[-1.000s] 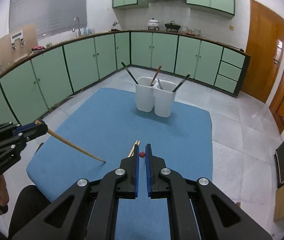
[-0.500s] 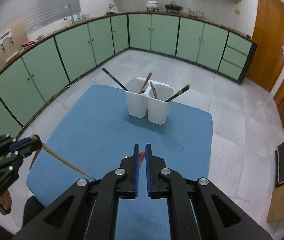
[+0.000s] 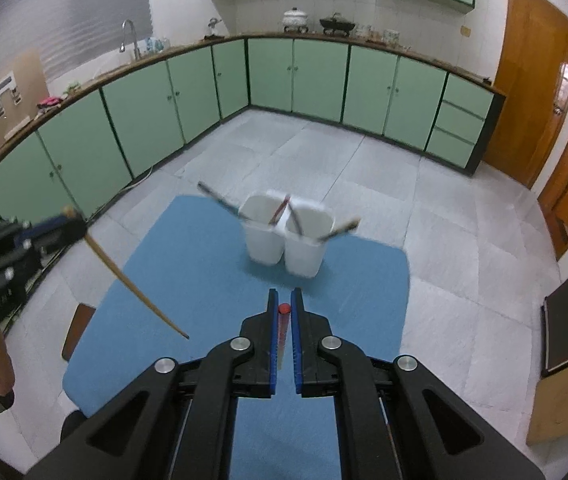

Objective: Organize utensils
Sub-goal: 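Insert both chopsticks into the white holder and open both grippers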

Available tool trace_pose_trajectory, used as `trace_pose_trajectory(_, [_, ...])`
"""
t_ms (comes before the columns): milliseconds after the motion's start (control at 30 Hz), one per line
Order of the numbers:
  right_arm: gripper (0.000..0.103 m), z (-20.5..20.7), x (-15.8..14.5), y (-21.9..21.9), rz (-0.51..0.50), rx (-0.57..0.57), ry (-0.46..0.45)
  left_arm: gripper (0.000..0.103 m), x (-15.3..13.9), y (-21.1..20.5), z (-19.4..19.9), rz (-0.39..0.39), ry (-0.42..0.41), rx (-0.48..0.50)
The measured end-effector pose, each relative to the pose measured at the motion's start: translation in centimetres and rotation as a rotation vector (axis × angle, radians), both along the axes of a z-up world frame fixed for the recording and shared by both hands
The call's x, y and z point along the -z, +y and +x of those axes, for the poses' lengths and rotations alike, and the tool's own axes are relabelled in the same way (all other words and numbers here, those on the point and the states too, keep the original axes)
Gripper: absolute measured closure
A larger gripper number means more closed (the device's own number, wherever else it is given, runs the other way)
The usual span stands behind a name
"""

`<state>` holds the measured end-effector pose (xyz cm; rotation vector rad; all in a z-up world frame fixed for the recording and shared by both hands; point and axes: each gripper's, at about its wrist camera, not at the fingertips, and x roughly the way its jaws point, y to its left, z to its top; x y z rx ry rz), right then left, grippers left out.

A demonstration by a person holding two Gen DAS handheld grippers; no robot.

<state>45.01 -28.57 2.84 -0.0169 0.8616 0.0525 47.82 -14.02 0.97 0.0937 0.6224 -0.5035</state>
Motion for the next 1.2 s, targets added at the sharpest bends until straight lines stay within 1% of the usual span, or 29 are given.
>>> trace_pose_trajectory(133, [0.097, 1.7, -4.3, 0.0, -0.021, 0.014, -0.065, 0.097, -4.3, -1.3, 2.6, -0.025, -0.076, -0.029])
trace_pose_trajectory(233, [0.097, 3.4, -8.0, -0.5, -0.017, 0.041, -0.133, 0.097, -6.5, -2.5, 4.5, -0.053, -0.120, -0.050])
trace_pose_trajectory(333, [0.097, 5.3, -10.4, -1.0, 0.001, 0.073, -0.195, 0.097, -7.5, -4.3, 6.6, -0.058, -0.166, -0.066])
trace_pose_trajectory(367, [0.097, 5.8, -10.9, -1.2, 0.007, 0.079, -0.208, 0.097, -7.5, -4.9, 7.4, -0.058, -0.181, -0.074])
trace_pose_trajectory(433, [0.097, 7.5, -11.1, -1.6, 0.006, 0.098, -0.238, 0.097, -7.1, -5.8, 9.0, -0.065, -0.185, -0.086])
trace_pose_trajectory(533, [0.097, 9.9, -9.7, -2.3, 0.012, 0.124, -0.241, 0.097, -5.3, -6.9, 11.6, -0.069, -0.168, -0.112])
trace_pose_trajectory(633, [0.097, 13.0, -6.3, -3.2, 0.022, 0.148, -0.213, 0.097, -2.9, -7.5, 13.8, -0.072, -0.146, -0.142])
trace_pose_trajectory(767, [0.097, 15.5, -2.1, -4.5, 0.044, 0.168, -0.170, 0.097, 0.1, -7.9, 16.4, -0.070, -0.109, -0.163])
trace_pose_trajectory(833, [0.097, 16.6, 0.2, -5.0, 0.050, 0.174, -0.141, 0.097, 2.0, -8.6, 17.3, -0.031, -0.099, -0.155])
trace_pose_trajectory(867, [0.097, 16.9, 0.9, -5.0, 0.049, 0.177, -0.130, 0.097, 2.5, -8.6, 17.7, -0.022, -0.093, -0.152])
trace_pose_trajectory(967, [0.097, 17.7, 3.7, -5.6, 0.066, 0.182, -0.091, 0.097, 4.7, -8.3, 18.6, -0.014, -0.056, -0.155])
trace_pose_trajectory(1033, [0.097, 17.8, 4.9, -5.7, 0.081, 0.180, -0.080, 0.094, 5.9, -8.1, 18.6, -0.005, -0.046, -0.162])
trace_pose_trajectory(1067, [0.096, 17.8, 5.5, -5.7, 0.091, 0.180, -0.072, 0.090, 6.2, -7.8, 18.6, -0.002, -0.041, -0.166])
trace_pose_trajectory(1133, [0.095, 17.1, 5.6, -6.1, 0.095, 0.202, -0.099, 0.055, 6.0, -7.3, 18.2, -0.002, -0.050, -0.181])
trace_pose_trajectory(1167, [0.095, 16.7, 5.4, -6.2, 0.103, 0.204, -0.107, 0.051, 5.6, -7.0, 18.0, -0.004, -0.064, -0.186])
trace_pose_trajectory(1200, [0.095, 16.2, 5.1, -6.5, 0.110, 0.208, -0.122, 0.050, 5.0, -6.5, 17.5, -0.006, -0.083, -0.189])
